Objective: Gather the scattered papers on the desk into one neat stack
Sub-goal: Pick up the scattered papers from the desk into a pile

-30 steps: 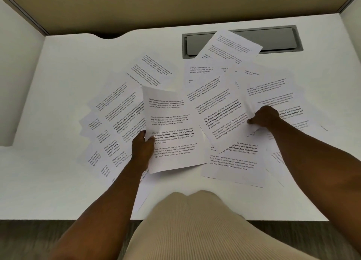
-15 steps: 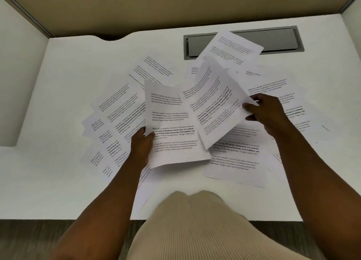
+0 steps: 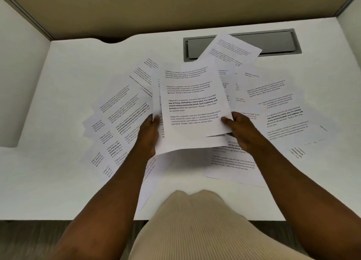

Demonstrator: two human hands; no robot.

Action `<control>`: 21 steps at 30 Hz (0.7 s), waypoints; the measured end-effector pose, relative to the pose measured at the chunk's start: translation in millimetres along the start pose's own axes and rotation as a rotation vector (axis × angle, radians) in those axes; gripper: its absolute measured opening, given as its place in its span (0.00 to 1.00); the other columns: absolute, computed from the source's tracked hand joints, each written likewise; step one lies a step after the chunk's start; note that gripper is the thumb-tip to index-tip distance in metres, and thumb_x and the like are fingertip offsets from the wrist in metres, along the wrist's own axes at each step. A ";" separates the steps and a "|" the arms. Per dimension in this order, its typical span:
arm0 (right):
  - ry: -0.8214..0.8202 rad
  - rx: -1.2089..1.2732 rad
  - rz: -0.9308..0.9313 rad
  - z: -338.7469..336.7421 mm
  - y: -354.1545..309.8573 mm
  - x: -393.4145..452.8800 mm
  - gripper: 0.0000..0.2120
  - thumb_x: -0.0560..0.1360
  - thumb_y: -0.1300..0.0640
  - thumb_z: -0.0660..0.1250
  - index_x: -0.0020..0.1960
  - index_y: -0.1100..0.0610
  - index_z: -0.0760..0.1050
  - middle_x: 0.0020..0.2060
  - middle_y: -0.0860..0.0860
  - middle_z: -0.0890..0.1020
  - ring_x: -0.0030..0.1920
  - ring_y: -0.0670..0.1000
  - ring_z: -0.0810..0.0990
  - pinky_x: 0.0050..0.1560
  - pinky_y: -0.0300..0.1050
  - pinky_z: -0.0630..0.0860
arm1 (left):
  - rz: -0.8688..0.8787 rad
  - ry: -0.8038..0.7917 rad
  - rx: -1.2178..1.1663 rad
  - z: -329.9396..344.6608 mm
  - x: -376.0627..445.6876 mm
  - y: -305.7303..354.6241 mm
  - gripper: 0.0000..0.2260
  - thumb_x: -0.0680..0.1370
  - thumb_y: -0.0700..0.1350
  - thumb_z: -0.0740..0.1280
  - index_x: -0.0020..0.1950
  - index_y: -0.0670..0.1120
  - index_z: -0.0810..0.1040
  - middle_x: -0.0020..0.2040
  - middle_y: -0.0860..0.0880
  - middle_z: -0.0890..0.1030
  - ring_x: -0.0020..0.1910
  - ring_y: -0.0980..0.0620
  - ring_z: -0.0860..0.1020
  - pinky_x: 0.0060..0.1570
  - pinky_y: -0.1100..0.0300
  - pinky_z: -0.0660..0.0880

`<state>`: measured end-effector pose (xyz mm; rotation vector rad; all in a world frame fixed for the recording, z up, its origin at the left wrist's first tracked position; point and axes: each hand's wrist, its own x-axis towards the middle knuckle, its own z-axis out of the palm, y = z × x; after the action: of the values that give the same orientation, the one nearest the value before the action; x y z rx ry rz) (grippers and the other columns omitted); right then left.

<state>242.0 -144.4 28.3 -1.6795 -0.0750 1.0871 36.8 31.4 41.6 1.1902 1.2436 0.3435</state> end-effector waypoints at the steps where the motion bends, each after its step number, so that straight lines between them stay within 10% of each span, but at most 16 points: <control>1: -0.028 0.008 0.025 1.5 1.2 -0.1 0.13 0.79 0.59 0.65 0.62 0.55 0.74 0.58 0.50 0.81 0.57 0.51 0.79 0.55 0.48 0.76 | -0.001 0.021 0.021 0.0 1.0 0.8 0.16 0.84 0.50 0.57 0.72 0.50 0.71 0.66 0.53 0.76 0.62 0.51 0.76 0.66 0.49 0.71; 11: -0.087 -0.132 -0.004 11.6 8.3 -0.6 0.25 0.75 0.70 0.64 0.70 0.55 0.67 0.62 0.53 0.78 0.60 0.56 0.78 0.63 0.55 0.75 | -0.007 -0.002 0.058 2.9 0.6 -5.8 0.21 0.81 0.62 0.56 0.69 0.54 0.73 0.66 0.51 0.78 0.62 0.50 0.77 0.65 0.50 0.73; 15: -0.104 -0.149 0.013 11.8 8.0 -2.7 0.22 0.76 0.71 0.62 0.67 0.57 0.71 0.59 0.52 0.79 0.58 0.55 0.78 0.59 0.49 0.75 | 0.027 -0.059 0.080 1.3 3.8 -7.7 0.18 0.81 0.53 0.63 0.70 0.50 0.73 0.62 0.52 0.79 0.58 0.52 0.78 0.60 0.55 0.75; 21: 0.036 0.046 0.017 10.4 11.7 2.4 0.23 0.75 0.72 0.61 0.67 0.56 0.72 0.57 0.51 0.79 0.56 0.53 0.78 0.56 0.47 0.76 | -0.108 0.288 0.405 -27.6 24.5 -38.0 0.17 0.76 0.45 0.70 0.64 0.45 0.75 0.62 0.42 0.79 0.58 0.43 0.79 0.61 0.48 0.76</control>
<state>231.1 -140.4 17.5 -1.6604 -0.0126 1.0637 7.7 48.3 0.6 1.4437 1.6772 0.1902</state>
